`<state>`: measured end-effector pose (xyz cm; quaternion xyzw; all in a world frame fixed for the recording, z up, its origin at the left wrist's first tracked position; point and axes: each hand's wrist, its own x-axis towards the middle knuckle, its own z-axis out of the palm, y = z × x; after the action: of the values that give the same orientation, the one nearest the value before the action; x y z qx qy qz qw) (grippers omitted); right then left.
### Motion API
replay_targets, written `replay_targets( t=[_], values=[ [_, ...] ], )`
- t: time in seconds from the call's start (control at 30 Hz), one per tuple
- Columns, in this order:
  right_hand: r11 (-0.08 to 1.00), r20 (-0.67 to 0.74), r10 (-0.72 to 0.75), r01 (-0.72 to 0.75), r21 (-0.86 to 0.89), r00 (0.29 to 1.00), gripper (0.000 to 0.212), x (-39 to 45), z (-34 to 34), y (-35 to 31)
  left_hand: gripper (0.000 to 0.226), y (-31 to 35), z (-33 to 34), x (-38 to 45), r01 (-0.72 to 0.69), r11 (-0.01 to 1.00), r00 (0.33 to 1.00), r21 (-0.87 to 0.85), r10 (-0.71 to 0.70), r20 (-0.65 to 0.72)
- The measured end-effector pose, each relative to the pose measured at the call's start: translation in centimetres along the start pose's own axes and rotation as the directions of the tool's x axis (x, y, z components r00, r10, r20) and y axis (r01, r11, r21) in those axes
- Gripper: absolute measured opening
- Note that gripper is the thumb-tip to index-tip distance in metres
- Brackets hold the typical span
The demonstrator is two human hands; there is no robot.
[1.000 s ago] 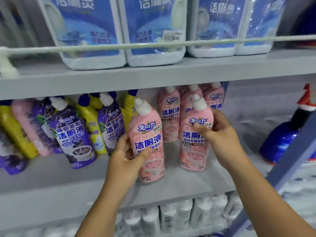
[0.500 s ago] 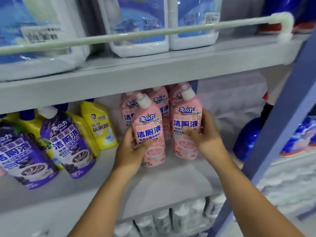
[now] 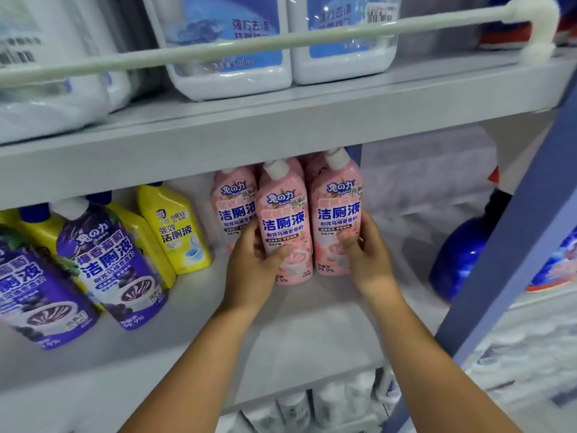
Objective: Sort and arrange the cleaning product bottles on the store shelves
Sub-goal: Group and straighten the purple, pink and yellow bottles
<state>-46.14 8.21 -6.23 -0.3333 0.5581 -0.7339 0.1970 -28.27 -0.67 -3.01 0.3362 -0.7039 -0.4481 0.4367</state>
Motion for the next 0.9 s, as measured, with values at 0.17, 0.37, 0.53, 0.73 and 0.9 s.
replay_targets(
  t=[0.17,0.37,0.53,0.73,0.9],
  values=[
    [0.999,0.027,0.023,-0.024,0.046,0.999,0.049,1.0,-0.1,0.5,0.052,0.1,0.2,0.3,-0.009,0.993,1.000,0.119,0.011,-0.016],
    [0.990,-0.021,0.063,-0.060,0.128,0.998,0.041,1.3,0.0,1.4,0.050,-0.5,1.0,0.5,0.001,0.988,0.998,0.151,0.009,-0.068],
    [0.988,-0.086,0.102,-0.091,0.124,0.991,0.035,0.9,0.1,1.6,0.049,-1.2,1.3,0.7,0.017,0.990,0.998,0.137,-0.008,-0.067],
    [0.994,-0.363,0.089,-0.107,-0.028,0.928,0.039,-1.8,0.6,0.5,0.045,-0.3,-2.6,-0.9,0.189,0.973,0.980,-0.131,-0.196,-0.044],
    [1.000,-0.304,0.004,0.002,0.016,0.953,0.028,-7.7,5.6,-1.8,0.038,-1.2,-12.5,-7.3,0.281,0.908,0.906,-0.309,-0.358,-0.227]
  ],
)
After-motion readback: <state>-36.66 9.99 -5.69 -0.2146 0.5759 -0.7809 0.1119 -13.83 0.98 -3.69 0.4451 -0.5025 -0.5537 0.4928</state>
